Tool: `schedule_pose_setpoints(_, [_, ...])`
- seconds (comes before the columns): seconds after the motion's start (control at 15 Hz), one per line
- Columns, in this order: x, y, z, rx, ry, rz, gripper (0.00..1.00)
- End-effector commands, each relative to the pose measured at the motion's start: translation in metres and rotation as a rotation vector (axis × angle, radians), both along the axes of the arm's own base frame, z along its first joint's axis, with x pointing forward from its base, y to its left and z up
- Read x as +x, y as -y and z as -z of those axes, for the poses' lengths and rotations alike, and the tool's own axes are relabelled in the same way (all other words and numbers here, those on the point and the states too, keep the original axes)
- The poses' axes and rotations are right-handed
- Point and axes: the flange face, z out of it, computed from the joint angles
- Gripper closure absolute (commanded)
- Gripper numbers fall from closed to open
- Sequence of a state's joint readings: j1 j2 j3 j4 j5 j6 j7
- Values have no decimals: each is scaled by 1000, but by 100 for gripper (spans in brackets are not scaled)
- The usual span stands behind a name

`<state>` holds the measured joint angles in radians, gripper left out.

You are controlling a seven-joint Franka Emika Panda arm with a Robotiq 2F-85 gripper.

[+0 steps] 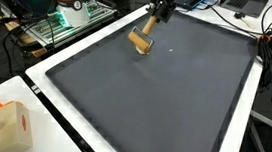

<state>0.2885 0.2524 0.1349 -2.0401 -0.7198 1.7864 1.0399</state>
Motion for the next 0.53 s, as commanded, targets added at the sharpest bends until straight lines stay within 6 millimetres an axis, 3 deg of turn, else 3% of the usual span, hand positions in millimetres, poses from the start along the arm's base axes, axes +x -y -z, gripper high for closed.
schedule_pose_setpoints(0.0, [-7,-8,11,-96,18,-42,76])
schedule_pose_setpoints(0.47, [-15,-18,37,-201,41,-101,76])
